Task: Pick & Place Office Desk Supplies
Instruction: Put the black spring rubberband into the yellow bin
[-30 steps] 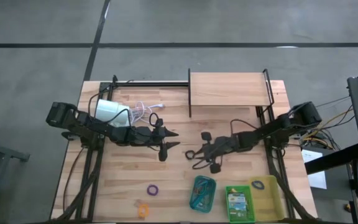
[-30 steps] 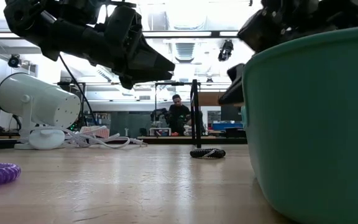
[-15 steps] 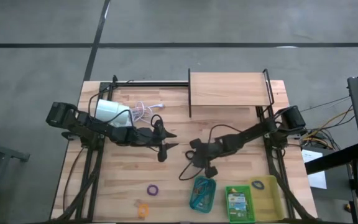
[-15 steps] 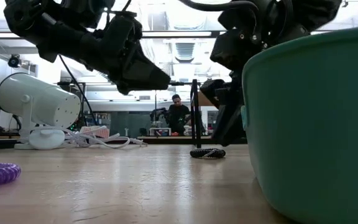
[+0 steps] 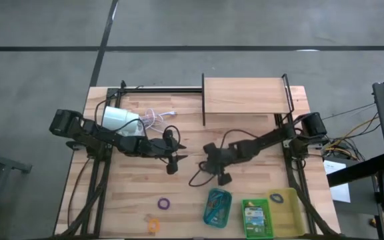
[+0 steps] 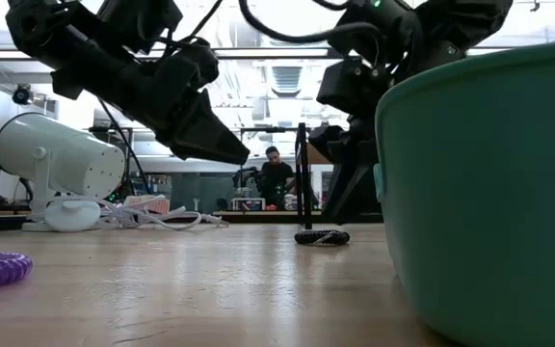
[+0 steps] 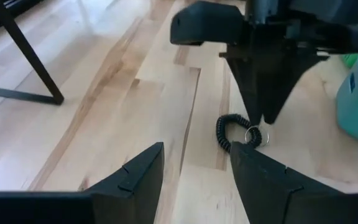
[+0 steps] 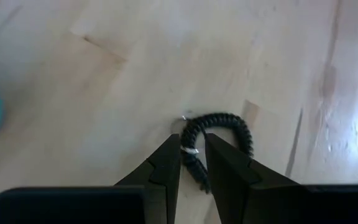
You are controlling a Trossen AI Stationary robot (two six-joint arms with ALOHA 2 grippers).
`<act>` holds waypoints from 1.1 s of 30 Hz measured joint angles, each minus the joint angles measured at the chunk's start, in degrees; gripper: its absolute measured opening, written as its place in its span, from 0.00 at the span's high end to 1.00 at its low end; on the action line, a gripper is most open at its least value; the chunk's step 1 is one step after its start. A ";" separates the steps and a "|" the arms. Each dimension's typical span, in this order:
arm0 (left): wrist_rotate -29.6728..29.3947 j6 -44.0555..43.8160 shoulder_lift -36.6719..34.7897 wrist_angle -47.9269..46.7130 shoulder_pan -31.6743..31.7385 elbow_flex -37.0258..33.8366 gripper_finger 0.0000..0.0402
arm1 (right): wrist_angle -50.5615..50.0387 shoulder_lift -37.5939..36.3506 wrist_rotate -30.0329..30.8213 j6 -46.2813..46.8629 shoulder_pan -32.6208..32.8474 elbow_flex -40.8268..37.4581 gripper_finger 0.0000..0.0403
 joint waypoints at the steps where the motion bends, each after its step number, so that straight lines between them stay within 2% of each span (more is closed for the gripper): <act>1: 0.01 0.01 0.00 -0.45 0.00 0.00 0.53 | -0.27 0.00 -0.02 -0.02 -0.32 -0.05 0.82; 12: -0.01 0.16 0.00 -2.42 0.00 0.00 0.53 | 1.08 3.56 -0.66 -1.78 -1.73 -0.13 0.82; 21: 0.01 0.15 0.00 -2.43 0.00 0.00 0.53 | 0.02 3.56 -0.47 -3.17 -1.73 -0.35 0.82; 27: 0.01 0.15 0.00 -2.71 0.00 0.00 0.53 | -2.60 3.65 2.72 -4.03 -1.66 -0.19 0.82; 33: 0.01 0.15 0.00 -2.71 0.00 0.00 0.53 | -2.64 3.63 3.26 -4.03 -1.66 0.48 0.84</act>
